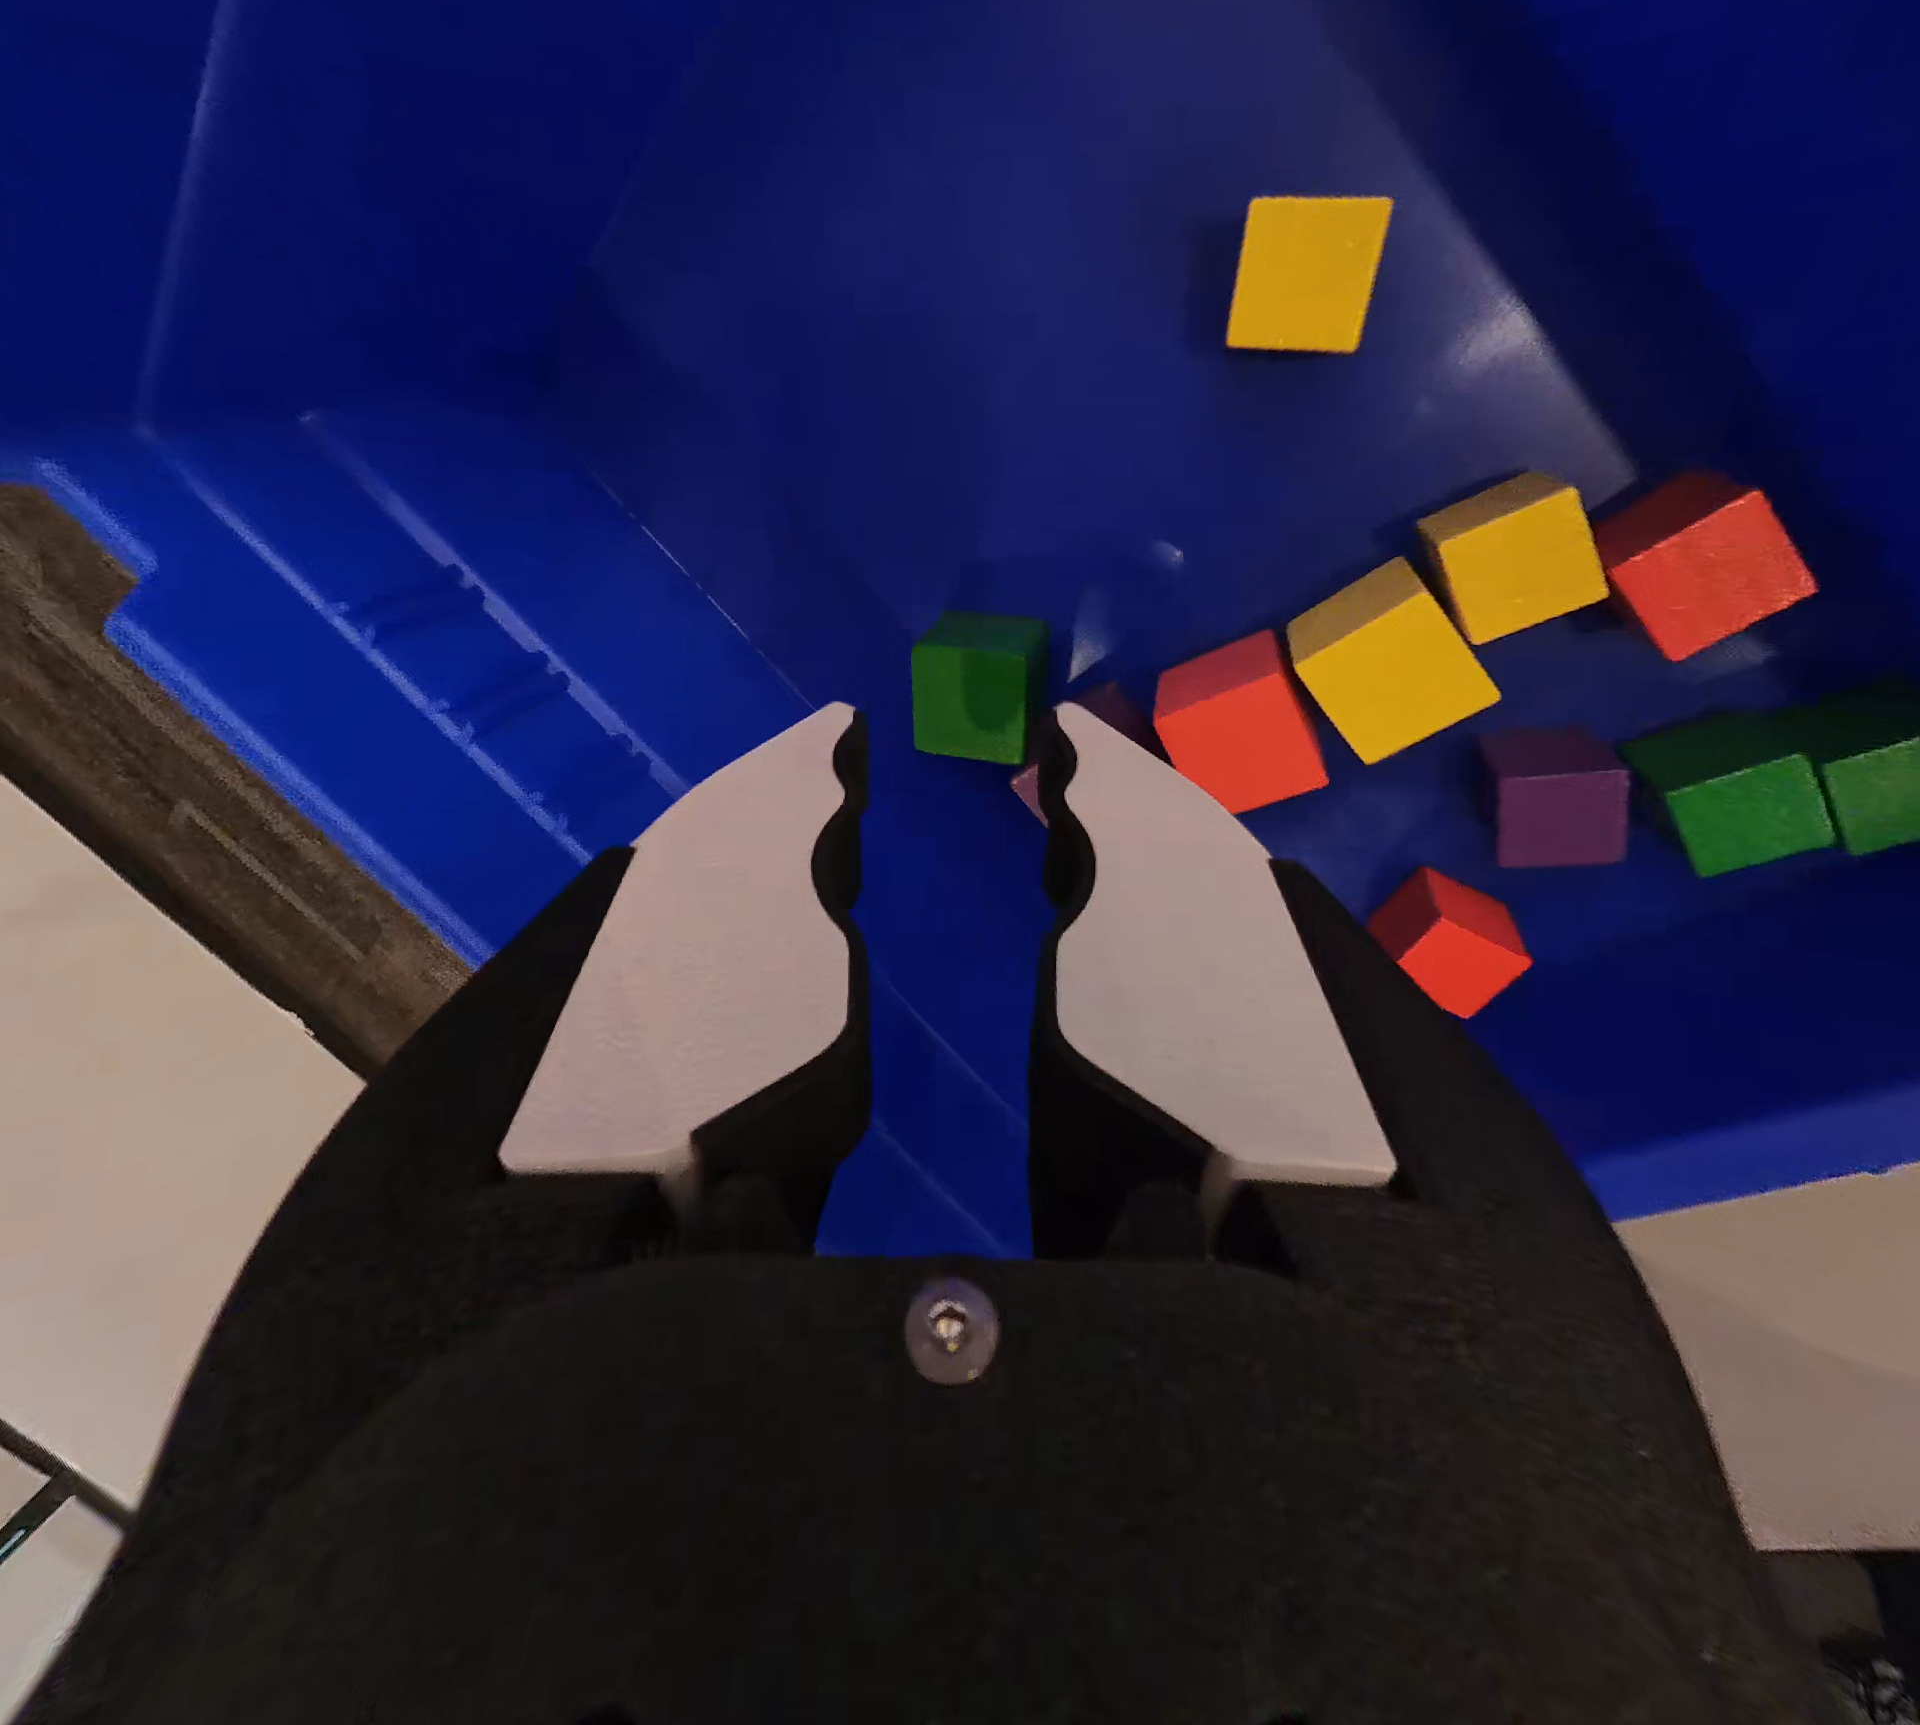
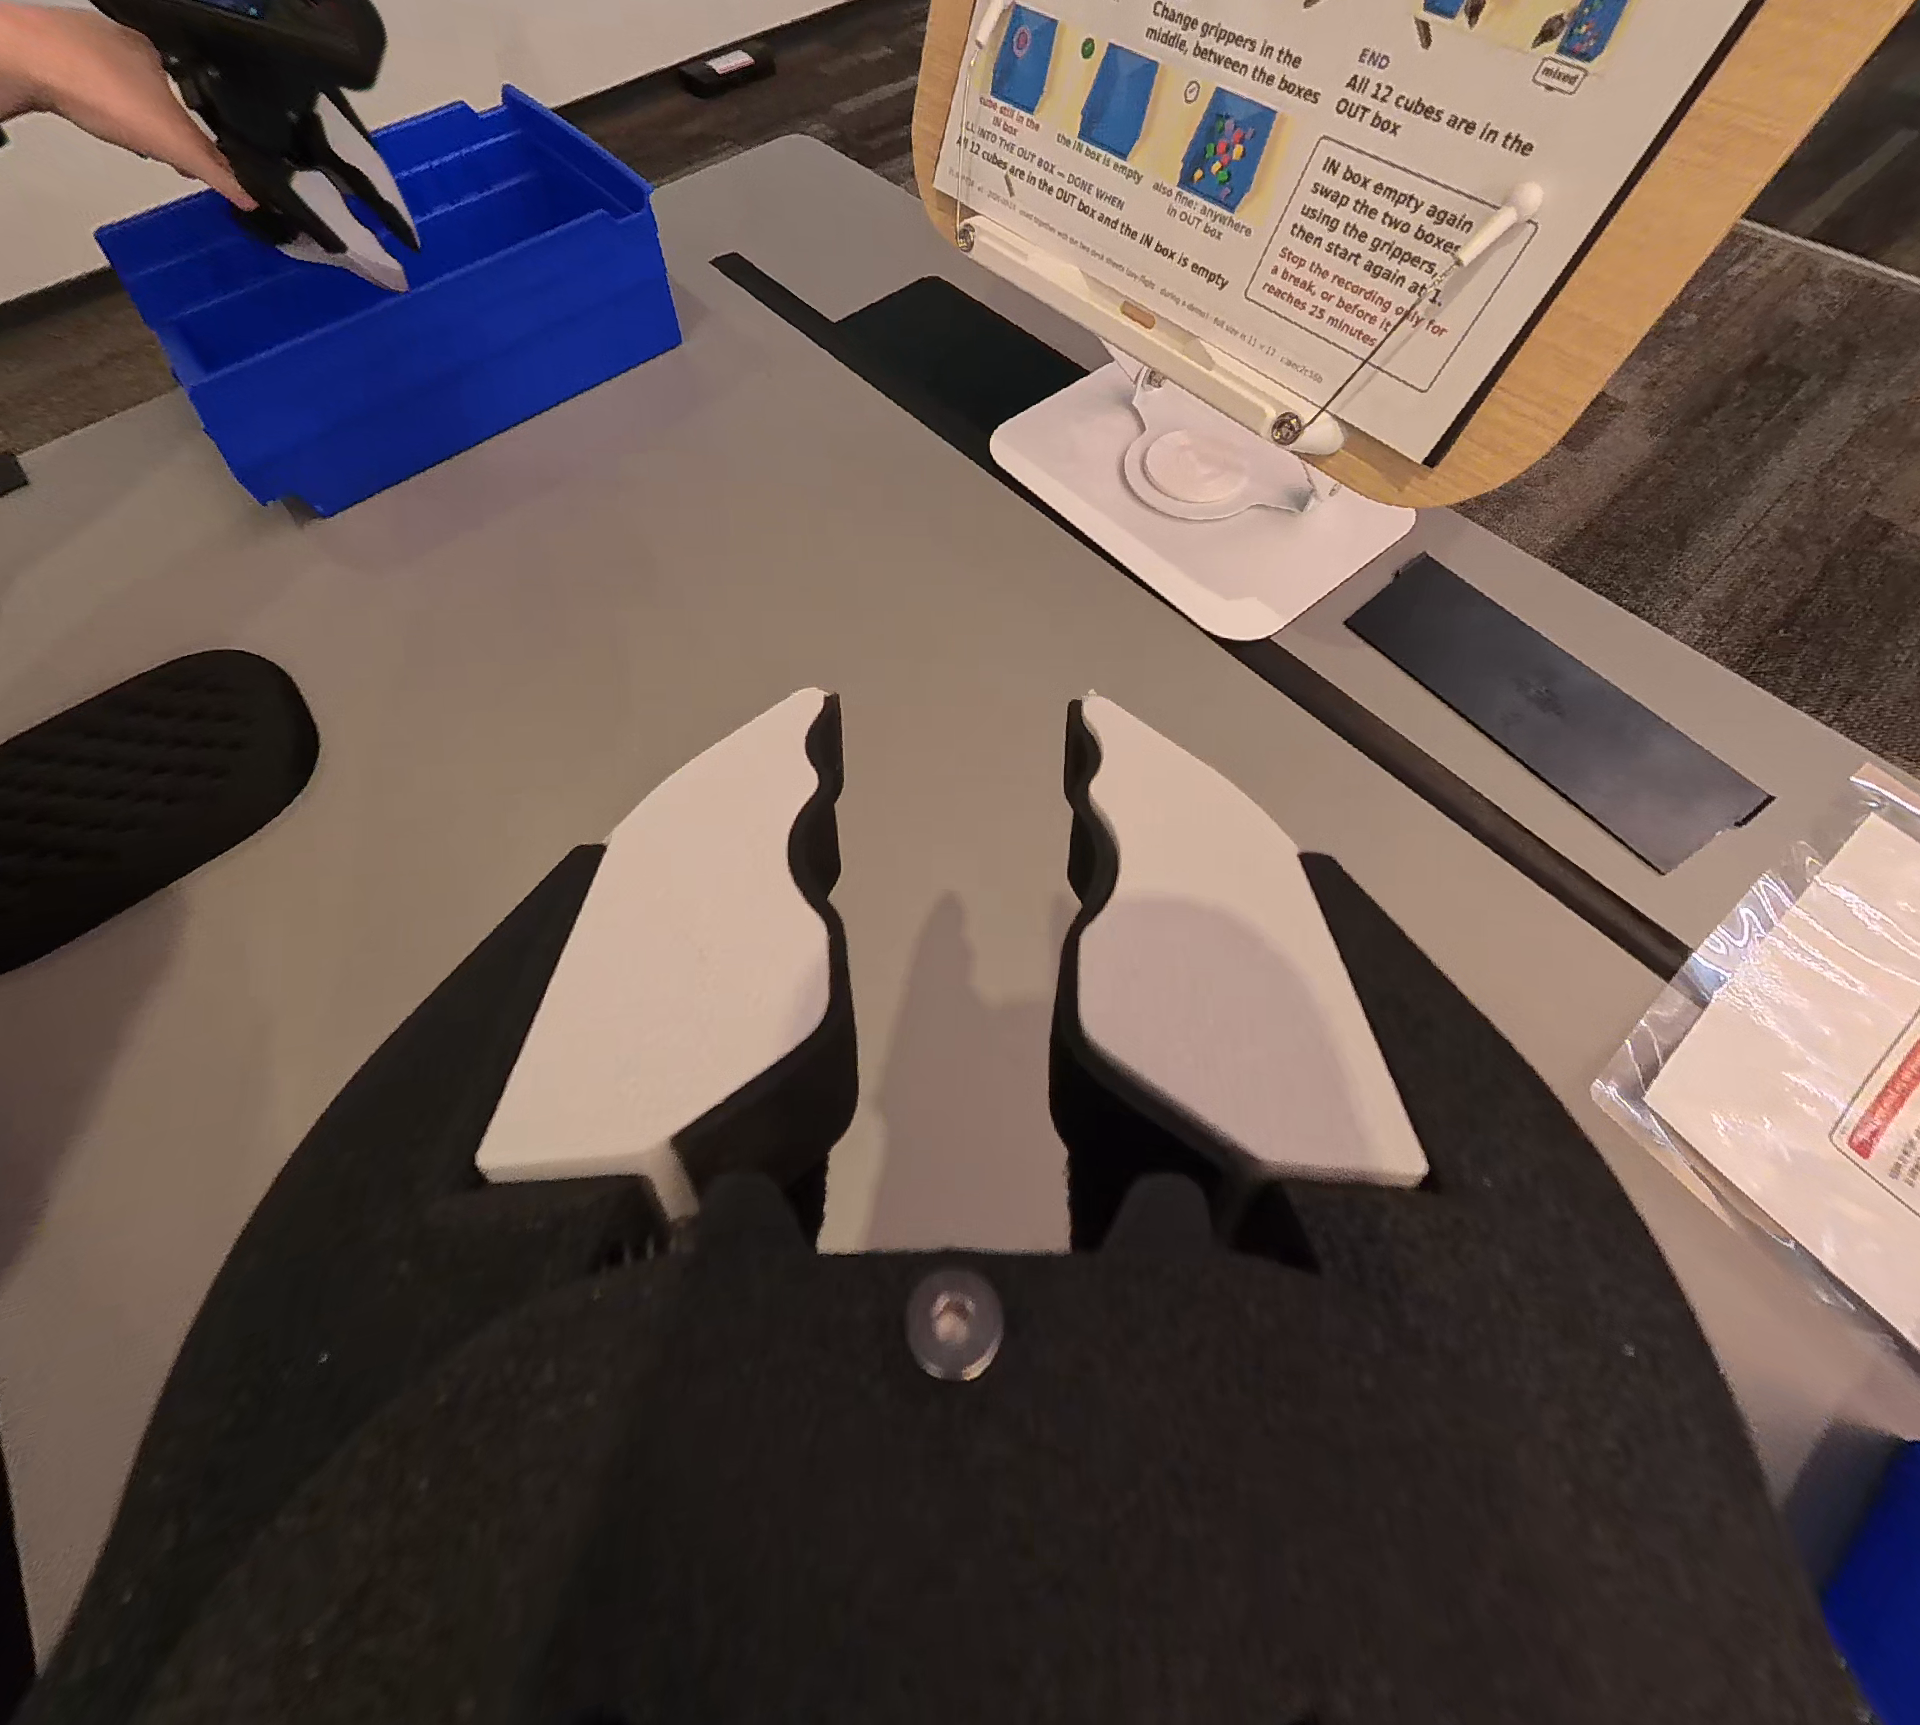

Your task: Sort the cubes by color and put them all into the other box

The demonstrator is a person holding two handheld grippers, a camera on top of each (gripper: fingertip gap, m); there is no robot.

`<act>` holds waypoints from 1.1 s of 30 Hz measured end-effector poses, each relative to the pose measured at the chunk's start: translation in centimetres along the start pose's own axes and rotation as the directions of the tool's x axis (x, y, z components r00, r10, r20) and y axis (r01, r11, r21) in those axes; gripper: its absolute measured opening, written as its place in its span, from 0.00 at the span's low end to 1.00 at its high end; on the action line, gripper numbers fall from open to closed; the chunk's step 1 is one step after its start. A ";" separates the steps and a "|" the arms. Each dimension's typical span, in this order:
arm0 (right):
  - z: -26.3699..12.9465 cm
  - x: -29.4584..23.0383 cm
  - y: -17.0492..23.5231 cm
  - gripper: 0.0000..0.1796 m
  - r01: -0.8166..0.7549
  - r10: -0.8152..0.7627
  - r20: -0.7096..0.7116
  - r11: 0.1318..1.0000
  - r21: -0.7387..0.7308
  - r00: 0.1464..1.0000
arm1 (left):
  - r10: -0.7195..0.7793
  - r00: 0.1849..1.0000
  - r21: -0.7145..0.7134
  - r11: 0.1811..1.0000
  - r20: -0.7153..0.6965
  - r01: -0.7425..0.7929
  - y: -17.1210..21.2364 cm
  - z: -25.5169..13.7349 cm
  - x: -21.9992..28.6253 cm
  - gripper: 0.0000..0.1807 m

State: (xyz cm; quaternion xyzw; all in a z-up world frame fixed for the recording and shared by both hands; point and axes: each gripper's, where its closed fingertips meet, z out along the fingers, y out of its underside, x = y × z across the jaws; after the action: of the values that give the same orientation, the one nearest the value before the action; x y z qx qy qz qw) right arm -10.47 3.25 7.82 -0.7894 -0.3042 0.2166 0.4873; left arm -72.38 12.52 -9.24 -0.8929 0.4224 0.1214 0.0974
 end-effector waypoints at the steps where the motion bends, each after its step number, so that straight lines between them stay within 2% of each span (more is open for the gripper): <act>1: 0.0 0.1 0.1 0.23 0.000 0.000 -0.001 1.000 -0.002 1.000 | -0.004 1.000 -0.015 1.000 -0.015 0.003 0.1 0.3 -0.1 0.18; 8: 0.0 0.6 0.3 0.22 -0.003 0.003 -0.014 1.000 -0.009 1.000 | -0.068 0.991 -0.081 0.995 -0.111 0.060 0.9 2.1 0.2 0.17; 22: -0.2 0.9 0.4 0.22 -0.005 0.005 -0.015 1.000 -0.012 1.000 | -0.100 0.988 -0.126 0.988 -0.118 0.085 1.3 3.5 0.5 0.16; 29: -0.7 1.4 0.4 0.22 -0.021 0.021 -0.016 1.000 0.004 1.000 | -0.108 0.991 -0.051 0.993 -0.073 0.105 0.6 2.7 0.0 0.16; 33: -0.6 1.9 0.6 0.22 -0.039 0.039 -0.009 0.999 0.009 0.999 | -0.109 0.994 0.080 0.991 -0.018 0.110 -0.9 -1.0 -0.7 0.16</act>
State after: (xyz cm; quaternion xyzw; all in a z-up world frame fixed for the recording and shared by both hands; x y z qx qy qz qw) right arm -8.54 3.96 7.46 -0.7941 -0.2853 0.2237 0.4877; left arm -72.01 13.33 -8.05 -0.9109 0.3780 0.0928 0.1370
